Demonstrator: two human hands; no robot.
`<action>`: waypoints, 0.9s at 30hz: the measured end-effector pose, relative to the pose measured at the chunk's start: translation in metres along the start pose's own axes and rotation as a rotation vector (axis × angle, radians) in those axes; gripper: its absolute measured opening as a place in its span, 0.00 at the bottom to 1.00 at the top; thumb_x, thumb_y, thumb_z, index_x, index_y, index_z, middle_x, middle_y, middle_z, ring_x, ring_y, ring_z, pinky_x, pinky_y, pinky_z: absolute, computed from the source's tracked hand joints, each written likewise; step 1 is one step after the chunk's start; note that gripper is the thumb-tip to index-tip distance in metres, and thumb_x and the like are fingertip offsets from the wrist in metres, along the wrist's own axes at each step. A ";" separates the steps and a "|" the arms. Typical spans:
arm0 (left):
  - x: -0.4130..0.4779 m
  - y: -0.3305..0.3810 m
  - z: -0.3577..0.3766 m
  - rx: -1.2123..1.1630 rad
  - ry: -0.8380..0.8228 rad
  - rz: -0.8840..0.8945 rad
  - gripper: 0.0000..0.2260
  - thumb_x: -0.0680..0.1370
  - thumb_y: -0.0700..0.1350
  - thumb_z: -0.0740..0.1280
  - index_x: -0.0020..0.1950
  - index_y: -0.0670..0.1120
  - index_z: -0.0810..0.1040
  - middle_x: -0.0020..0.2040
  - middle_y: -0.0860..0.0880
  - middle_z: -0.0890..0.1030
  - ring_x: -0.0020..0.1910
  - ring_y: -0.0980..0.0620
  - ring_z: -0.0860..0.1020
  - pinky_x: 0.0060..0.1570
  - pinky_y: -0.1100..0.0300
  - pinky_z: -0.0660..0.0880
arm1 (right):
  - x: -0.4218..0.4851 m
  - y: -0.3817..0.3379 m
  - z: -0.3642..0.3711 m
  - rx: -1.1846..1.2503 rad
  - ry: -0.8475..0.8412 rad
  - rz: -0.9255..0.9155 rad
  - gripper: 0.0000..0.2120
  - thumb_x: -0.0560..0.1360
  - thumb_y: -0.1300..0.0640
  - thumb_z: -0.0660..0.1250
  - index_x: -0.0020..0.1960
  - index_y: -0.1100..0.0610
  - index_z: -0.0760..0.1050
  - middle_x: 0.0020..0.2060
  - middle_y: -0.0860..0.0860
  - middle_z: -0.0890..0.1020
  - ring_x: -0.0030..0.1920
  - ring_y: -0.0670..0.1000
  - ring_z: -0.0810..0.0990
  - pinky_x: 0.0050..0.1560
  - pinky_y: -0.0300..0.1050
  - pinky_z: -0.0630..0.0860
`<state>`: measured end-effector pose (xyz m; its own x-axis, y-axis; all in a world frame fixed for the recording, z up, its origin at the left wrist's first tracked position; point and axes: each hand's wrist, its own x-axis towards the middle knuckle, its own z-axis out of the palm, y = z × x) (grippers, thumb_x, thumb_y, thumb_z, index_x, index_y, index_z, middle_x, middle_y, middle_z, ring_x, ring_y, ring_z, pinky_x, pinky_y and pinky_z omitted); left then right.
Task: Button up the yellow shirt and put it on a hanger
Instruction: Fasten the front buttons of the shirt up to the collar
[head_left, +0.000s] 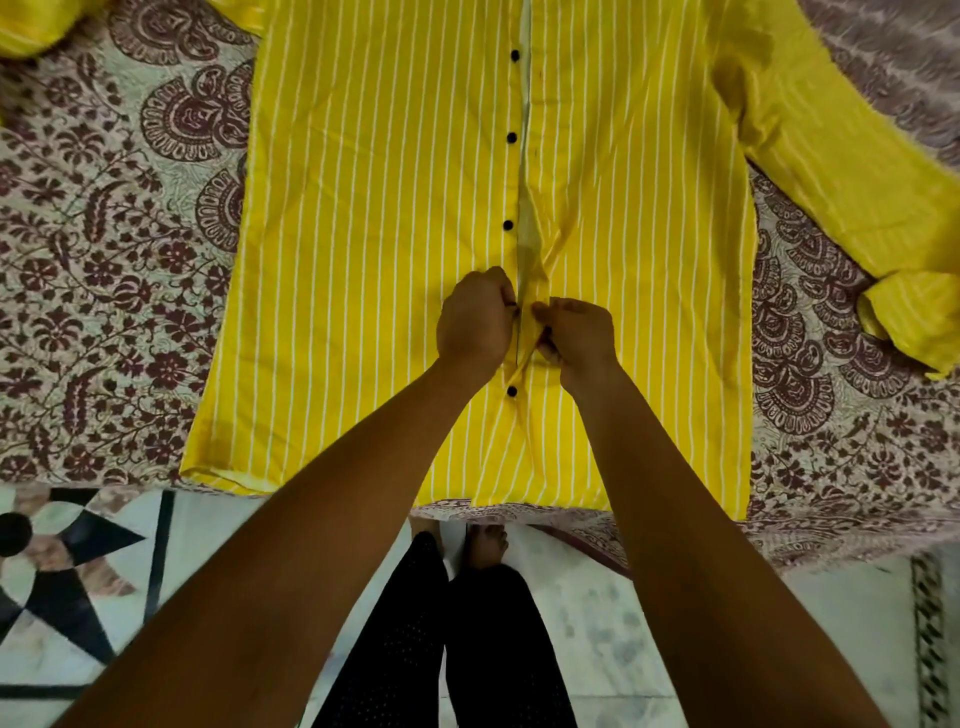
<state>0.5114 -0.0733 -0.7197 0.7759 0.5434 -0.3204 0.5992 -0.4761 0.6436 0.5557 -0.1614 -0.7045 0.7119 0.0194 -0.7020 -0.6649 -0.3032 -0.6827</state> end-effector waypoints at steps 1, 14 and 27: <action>0.002 0.001 0.000 -0.009 -0.003 -0.001 0.03 0.74 0.39 0.66 0.46 0.44 0.78 0.48 0.42 0.80 0.49 0.44 0.78 0.45 0.51 0.75 | 0.001 0.001 0.001 0.027 0.031 -0.012 0.09 0.71 0.68 0.67 0.35 0.56 0.76 0.30 0.55 0.78 0.26 0.48 0.77 0.31 0.41 0.75; 0.016 0.002 -0.014 -0.236 -0.163 -0.059 0.07 0.73 0.36 0.68 0.49 0.39 0.82 0.48 0.41 0.83 0.50 0.46 0.80 0.41 0.70 0.67 | 0.000 0.013 0.020 -0.150 0.301 -0.376 0.12 0.68 0.63 0.72 0.44 0.54 0.70 0.34 0.47 0.78 0.38 0.47 0.79 0.35 0.24 0.67; 0.014 0.002 -0.012 -0.313 -0.097 -0.145 0.06 0.70 0.36 0.70 0.46 0.40 0.83 0.44 0.41 0.84 0.45 0.47 0.81 0.39 0.65 0.72 | 0.004 0.024 0.004 0.004 0.089 -0.335 0.13 0.73 0.68 0.64 0.43 0.50 0.68 0.36 0.55 0.83 0.38 0.54 0.84 0.45 0.51 0.80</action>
<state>0.5211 -0.0588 -0.7142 0.7115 0.5146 -0.4786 0.6266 -0.1562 0.7635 0.5420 -0.1651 -0.7249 0.9075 0.0343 -0.4187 -0.3918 -0.2902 -0.8731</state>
